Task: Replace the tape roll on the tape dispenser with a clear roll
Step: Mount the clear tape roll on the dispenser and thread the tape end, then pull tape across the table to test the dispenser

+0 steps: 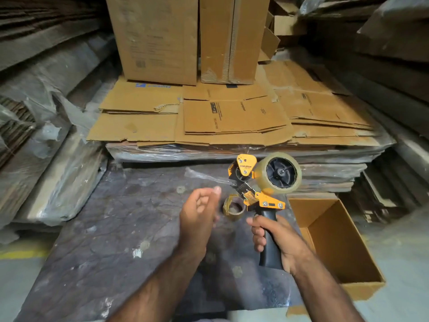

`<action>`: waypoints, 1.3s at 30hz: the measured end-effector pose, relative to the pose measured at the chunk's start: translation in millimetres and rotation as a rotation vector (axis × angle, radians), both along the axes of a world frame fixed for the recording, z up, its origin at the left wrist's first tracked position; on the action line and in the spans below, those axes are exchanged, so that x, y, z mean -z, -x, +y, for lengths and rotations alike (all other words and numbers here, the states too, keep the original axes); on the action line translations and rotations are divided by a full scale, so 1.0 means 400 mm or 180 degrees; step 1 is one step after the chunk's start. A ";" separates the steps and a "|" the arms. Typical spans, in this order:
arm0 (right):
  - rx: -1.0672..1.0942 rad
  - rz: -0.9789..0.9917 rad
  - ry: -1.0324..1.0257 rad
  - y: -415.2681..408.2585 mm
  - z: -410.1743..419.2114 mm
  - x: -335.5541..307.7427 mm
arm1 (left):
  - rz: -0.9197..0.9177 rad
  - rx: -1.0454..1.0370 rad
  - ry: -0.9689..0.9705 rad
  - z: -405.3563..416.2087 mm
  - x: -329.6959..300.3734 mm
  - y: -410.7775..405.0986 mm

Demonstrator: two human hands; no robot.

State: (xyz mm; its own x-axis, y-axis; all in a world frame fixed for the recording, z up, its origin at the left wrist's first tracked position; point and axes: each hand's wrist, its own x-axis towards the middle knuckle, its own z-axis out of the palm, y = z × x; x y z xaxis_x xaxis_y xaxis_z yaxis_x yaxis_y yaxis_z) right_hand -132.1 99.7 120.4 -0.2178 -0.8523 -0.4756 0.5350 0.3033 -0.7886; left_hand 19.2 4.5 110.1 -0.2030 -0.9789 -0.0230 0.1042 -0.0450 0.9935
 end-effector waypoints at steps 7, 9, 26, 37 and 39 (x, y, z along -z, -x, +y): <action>-0.0295 -0.0142 0.0042 -0.015 -0.004 0.010 | 0.0338 -0.0080 -0.0085 -0.132 -0.113 0.010; -0.0365 -0.0174 0.0059 -0.025 -0.001 0.013 | 0.0430 0.0068 -0.0270 -0.163 -0.131 0.014; -0.0328 -0.0150 0.0062 -0.063 0.008 0.025 | -0.0457 0.1055 -0.0207 -0.263 -0.179 -0.001; 0.0122 0.4720 -0.1037 -0.090 -0.015 0.052 | -0.0373 0.1565 -0.1836 -0.274 0.033 -0.135; 0.0106 0.4920 -0.1158 -0.121 -0.018 0.053 | -0.0287 0.1585 -0.1861 -0.264 0.045 -0.141</action>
State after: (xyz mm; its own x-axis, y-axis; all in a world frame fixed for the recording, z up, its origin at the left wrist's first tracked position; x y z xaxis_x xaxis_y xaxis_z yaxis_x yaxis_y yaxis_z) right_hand -83.8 92.5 99.3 -0.6793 -0.7326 0.0436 -0.6692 0.5940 -0.4465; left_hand 75.5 -101.2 92.2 -0.5890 -0.5962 -0.5455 -0.1461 -0.5854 0.7975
